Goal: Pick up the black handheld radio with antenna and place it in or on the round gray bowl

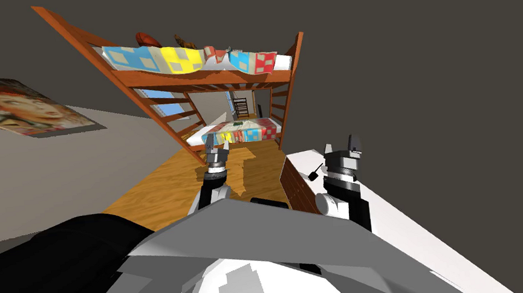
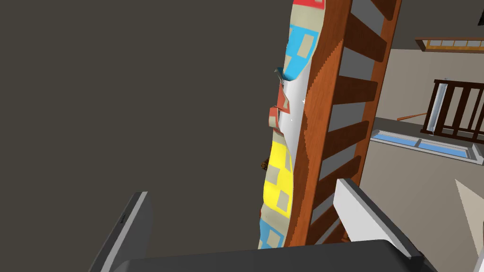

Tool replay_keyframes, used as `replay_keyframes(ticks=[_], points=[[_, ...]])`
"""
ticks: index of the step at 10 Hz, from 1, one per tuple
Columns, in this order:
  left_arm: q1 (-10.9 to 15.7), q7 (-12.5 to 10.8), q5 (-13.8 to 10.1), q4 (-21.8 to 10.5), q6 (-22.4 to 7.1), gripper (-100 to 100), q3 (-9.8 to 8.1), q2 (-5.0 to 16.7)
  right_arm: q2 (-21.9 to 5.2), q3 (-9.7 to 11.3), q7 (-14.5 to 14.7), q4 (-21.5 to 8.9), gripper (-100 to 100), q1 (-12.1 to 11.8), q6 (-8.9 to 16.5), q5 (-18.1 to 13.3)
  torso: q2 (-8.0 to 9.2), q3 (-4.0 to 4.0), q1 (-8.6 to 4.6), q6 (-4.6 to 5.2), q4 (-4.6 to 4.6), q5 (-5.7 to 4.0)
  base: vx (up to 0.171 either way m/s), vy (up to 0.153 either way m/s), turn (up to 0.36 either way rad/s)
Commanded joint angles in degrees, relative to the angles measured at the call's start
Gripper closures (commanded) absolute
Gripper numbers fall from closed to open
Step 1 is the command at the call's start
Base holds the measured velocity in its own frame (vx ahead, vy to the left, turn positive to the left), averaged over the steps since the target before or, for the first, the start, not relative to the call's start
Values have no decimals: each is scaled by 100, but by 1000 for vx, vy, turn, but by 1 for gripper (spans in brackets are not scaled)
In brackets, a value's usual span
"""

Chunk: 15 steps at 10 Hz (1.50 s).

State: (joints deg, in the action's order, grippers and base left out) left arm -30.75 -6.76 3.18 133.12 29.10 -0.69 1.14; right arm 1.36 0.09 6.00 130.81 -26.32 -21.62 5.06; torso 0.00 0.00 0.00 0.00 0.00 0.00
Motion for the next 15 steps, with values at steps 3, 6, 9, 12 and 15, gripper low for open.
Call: replay_keyframes(ticks=[3, 6, 9, 12, 15], points=[[0, 0, 0, 0, 0, 0, 0, 0, -447, -8, -22, -134, -100, -122, 24, -42, 11, 6, 5, 0, 2, 1, -32, 20, -14], [1, 0, 0, 0, 0, 0, 0, 0, -746, -17, -31, -360, -100, -306, 66, -131, 30, 17, 11, 0, 6, 2, -76, 32, -18], [1, 0, 0, 0, 0, 0, 0, 0, -997, -34, 22, -813, -100, -586, 156, -349, 40, 23, 13, 1, 8, 3, -102, 36, -22], [1, 0, 0, 0, 0, 0, 0, 0, -1172, -45, 139, -1251, -100, -768, 249, -595, 33, 20, 7, 0, 8, 2, -77, 13, 3], [1, 0, 0, 0, 0, 0, 0, 0, -1389, -45, 340, -1781, -100, -890, 357, -915, 18, 11, -3, 0, 5, -1, -45, -7, 26]])
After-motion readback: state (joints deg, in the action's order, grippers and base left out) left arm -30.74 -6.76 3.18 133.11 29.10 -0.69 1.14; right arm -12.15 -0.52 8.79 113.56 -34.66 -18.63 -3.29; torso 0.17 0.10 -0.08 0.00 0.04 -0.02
